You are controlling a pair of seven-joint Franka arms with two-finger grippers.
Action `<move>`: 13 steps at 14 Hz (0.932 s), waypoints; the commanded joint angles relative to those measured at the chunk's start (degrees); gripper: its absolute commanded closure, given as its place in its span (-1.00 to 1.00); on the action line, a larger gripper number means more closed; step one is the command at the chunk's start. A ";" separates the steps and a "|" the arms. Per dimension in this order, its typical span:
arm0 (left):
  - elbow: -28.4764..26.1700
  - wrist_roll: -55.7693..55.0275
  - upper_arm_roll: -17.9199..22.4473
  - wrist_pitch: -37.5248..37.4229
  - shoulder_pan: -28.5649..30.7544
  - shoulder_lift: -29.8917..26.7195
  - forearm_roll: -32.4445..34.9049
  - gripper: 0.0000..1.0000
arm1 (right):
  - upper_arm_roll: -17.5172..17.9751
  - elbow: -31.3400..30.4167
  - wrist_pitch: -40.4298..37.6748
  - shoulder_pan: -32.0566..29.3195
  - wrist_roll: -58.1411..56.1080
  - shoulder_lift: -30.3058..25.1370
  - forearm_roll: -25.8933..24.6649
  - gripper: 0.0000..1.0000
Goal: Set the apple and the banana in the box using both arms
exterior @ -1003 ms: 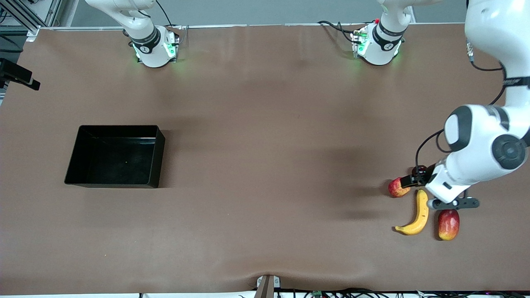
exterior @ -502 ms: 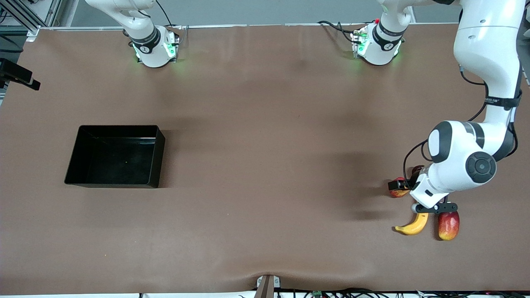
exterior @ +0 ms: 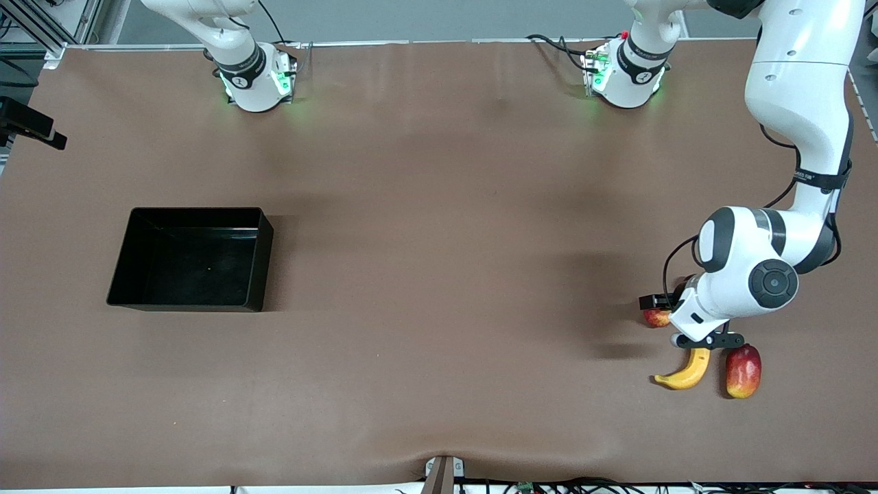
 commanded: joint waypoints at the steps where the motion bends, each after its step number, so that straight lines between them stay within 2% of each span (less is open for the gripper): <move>1: -2.89 -0.70 -0.07 3.94 0.16 -0.14 1.36 -1.00 | 0.44 0.63 -0.16 -0.92 0.13 0.30 1.05 -1.00; 5: -3.25 -0.70 0.01 4.30 0.16 0.91 3.37 -0.97 | 0.53 0.63 -0.07 -0.92 0.13 0.30 1.05 -1.00; 9: -3.17 -0.70 0.01 4.48 0.34 1.00 5.66 -0.66 | 0.53 0.81 -0.07 -0.92 0.13 0.30 1.05 -1.00; 11: -2.99 -0.70 0.01 4.74 0.34 1.09 5.66 -0.33 | 0.44 0.89 -0.07 -0.92 0.13 0.30 1.05 -1.00; 13: -2.99 -0.78 0.01 4.92 0.16 0.83 5.75 0.18 | 0.53 0.90 -0.07 -0.92 0.13 0.30 0.96 -1.00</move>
